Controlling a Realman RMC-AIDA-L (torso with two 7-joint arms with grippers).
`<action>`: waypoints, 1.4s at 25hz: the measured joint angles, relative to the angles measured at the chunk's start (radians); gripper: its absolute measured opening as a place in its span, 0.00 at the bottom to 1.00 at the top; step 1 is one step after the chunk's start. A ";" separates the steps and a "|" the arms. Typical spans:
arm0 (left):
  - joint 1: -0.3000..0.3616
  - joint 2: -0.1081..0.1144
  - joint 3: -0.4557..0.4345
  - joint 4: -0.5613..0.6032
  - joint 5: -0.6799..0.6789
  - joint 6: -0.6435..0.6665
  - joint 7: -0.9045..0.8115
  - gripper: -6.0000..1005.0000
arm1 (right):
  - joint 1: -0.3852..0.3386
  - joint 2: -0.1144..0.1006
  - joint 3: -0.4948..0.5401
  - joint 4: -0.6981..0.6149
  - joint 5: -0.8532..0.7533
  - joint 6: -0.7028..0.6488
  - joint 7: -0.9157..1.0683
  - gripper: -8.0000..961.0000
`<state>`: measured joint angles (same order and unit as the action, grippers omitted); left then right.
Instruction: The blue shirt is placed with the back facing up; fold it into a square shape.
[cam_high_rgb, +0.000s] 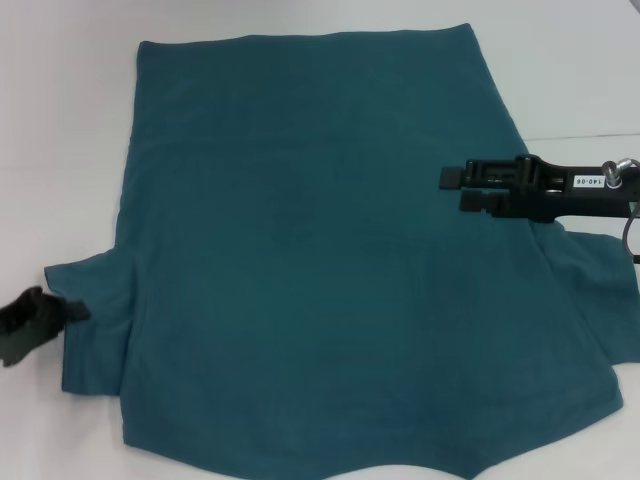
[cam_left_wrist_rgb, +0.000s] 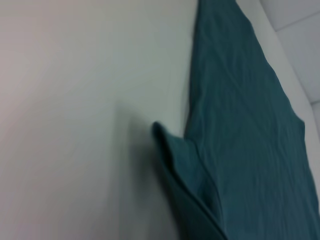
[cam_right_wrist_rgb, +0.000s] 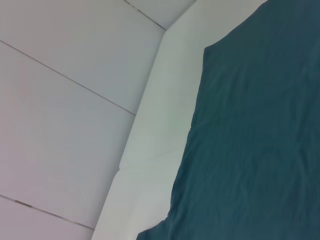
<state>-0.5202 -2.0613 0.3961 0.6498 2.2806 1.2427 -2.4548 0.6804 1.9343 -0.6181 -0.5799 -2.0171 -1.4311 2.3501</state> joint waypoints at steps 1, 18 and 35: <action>-0.003 0.003 0.017 0.011 0.000 0.001 -0.001 0.03 | 0.000 0.000 0.000 0.000 0.000 0.000 0.000 0.75; -0.071 0.054 0.066 0.167 0.208 0.018 -0.138 0.01 | -0.007 -0.005 0.000 0.005 0.000 0.000 0.000 0.75; -0.120 0.078 0.061 0.233 0.261 0.109 -0.233 0.01 | -0.008 -0.004 -0.007 0.008 0.000 -0.002 0.000 0.75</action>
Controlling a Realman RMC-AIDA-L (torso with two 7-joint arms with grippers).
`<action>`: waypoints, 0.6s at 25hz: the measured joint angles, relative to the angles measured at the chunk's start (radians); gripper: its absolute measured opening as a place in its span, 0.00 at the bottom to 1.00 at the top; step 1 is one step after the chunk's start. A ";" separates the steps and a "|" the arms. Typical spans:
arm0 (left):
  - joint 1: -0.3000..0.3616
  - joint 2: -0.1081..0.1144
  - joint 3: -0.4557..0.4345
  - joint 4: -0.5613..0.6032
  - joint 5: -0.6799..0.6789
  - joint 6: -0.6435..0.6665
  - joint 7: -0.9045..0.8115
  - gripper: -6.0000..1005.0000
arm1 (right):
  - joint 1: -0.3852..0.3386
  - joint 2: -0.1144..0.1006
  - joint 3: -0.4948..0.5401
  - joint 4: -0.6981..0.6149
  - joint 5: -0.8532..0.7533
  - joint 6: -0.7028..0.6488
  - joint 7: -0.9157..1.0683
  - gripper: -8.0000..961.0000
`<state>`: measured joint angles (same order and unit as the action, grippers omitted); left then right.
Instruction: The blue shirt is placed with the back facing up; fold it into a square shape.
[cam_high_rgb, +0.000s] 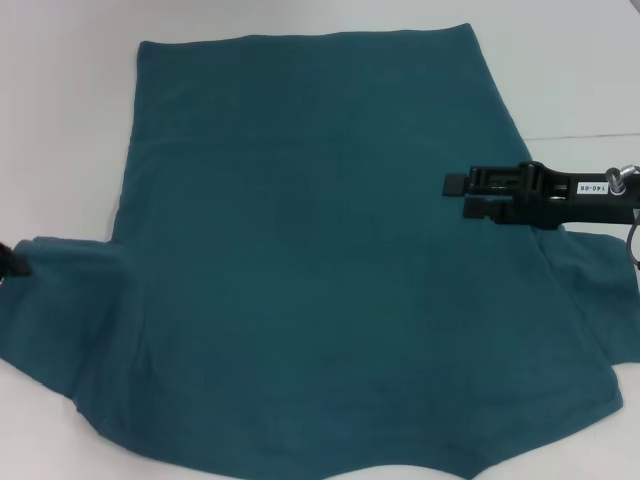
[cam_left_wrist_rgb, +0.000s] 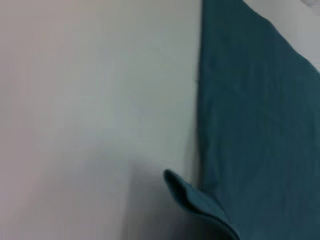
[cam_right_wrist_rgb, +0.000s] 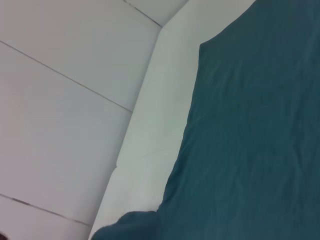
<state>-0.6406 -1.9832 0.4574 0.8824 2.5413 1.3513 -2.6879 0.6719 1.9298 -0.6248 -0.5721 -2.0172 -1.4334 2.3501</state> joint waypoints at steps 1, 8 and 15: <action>-0.005 0.001 0.001 0.011 0.000 0.012 -0.006 0.01 | 0.000 0.000 0.000 0.000 0.000 0.000 0.000 0.75; -0.043 0.001 0.008 0.056 -0.005 0.100 -0.044 0.01 | 0.001 0.000 -0.003 0.001 0.000 -0.002 0.000 0.75; -0.109 -0.053 0.020 0.031 -0.008 0.144 -0.047 0.02 | -0.001 0.002 -0.003 0.002 -0.001 -0.004 -0.001 0.75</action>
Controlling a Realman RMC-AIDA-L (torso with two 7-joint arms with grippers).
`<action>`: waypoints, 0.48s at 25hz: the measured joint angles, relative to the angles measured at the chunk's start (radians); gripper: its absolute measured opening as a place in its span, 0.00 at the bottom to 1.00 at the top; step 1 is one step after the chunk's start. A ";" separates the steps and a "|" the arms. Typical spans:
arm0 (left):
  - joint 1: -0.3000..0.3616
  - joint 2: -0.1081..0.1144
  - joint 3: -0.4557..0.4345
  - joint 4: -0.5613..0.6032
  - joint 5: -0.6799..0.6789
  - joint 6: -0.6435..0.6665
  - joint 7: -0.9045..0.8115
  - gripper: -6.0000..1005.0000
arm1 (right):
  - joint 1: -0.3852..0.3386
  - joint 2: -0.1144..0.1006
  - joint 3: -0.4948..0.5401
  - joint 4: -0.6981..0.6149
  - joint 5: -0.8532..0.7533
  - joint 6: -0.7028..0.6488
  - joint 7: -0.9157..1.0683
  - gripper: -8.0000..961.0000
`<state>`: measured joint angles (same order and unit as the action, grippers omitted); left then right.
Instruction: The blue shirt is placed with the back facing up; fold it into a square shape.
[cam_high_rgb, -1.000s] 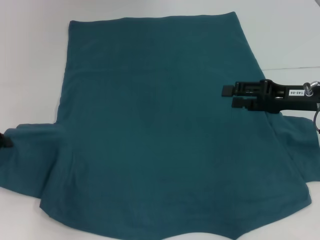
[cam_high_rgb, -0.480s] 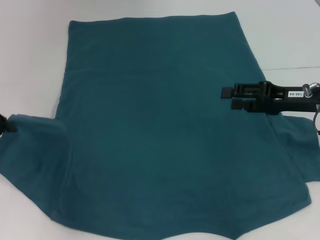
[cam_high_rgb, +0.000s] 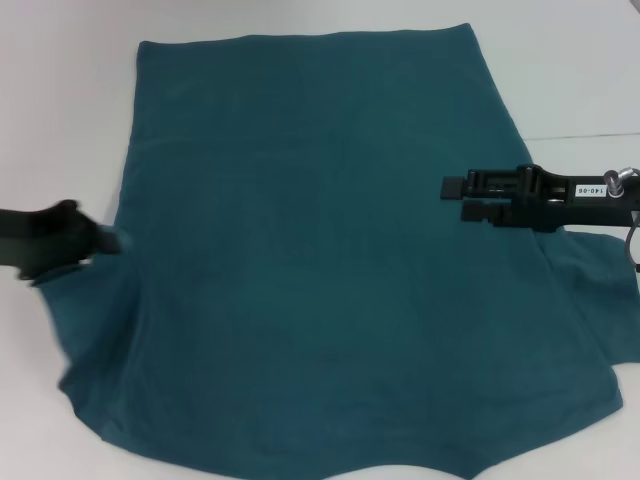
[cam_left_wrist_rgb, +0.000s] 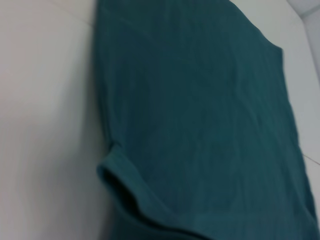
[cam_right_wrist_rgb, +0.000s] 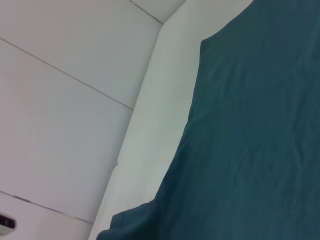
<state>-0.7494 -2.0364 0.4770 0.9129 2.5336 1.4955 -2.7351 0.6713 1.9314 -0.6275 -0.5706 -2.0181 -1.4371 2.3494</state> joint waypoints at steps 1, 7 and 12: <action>-0.007 -0.007 0.001 -0.002 0.000 -0.001 0.000 0.02 | 0.000 0.000 0.000 0.000 0.000 -0.001 0.000 0.75; -0.052 -0.044 0.019 -0.059 -0.002 -0.058 -0.001 0.02 | 0.002 0.002 0.000 0.002 0.001 -0.003 0.000 0.75; -0.065 -0.064 0.024 -0.118 -0.004 -0.150 0.000 0.02 | 0.000 0.003 0.001 0.002 0.001 -0.006 0.000 0.75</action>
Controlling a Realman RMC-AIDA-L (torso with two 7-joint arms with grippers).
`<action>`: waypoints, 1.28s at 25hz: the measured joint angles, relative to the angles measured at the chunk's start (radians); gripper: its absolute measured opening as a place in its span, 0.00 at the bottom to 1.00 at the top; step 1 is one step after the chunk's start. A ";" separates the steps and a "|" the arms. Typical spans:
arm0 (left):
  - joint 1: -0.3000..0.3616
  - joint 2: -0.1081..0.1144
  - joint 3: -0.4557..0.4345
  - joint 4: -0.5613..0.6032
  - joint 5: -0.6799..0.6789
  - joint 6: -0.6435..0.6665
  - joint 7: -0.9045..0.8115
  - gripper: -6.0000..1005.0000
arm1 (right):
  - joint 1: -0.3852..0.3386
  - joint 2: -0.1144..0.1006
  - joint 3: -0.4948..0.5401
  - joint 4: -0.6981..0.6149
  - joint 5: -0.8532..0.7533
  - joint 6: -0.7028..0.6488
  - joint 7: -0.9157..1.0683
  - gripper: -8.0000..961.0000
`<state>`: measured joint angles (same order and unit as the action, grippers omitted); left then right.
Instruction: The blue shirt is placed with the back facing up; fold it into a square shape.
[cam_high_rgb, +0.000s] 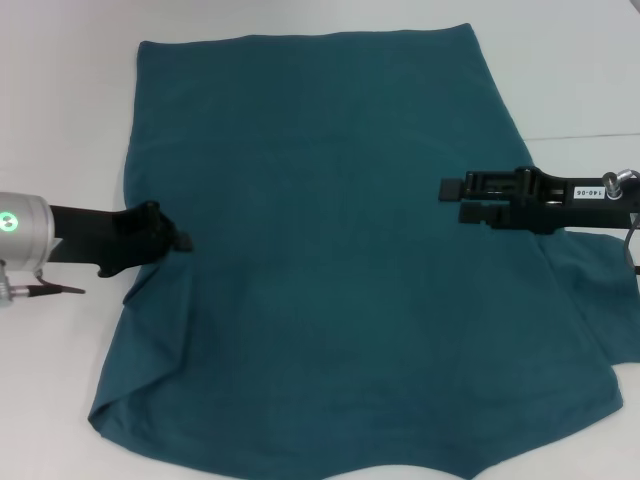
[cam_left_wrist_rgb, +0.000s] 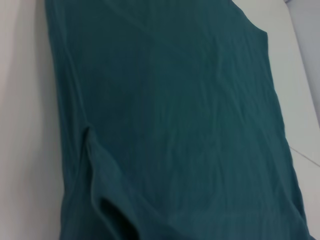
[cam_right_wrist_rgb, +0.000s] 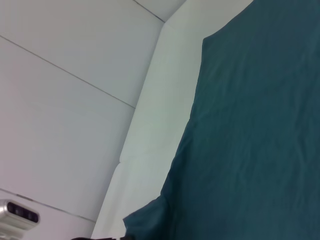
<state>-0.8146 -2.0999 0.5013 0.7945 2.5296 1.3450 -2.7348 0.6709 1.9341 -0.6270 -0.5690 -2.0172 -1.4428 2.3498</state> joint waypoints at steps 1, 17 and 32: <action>-0.002 -0.002 0.001 -0.013 0.000 -0.018 0.001 0.02 | 0.000 0.000 0.000 0.000 0.000 -0.001 0.000 0.75; -0.013 0.018 0.052 -0.133 -0.092 -0.084 0.079 0.04 | -0.005 -0.001 0.000 0.000 -0.003 -0.005 0.002 0.75; 0.030 0.011 0.108 -0.128 -0.290 -0.016 0.185 0.45 | -0.011 0.000 -0.002 0.000 -0.005 -0.014 -0.006 0.74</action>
<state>-0.7847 -2.0889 0.6089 0.6664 2.2400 1.3293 -2.5495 0.6599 1.9341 -0.6285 -0.5691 -2.0219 -1.4570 2.3436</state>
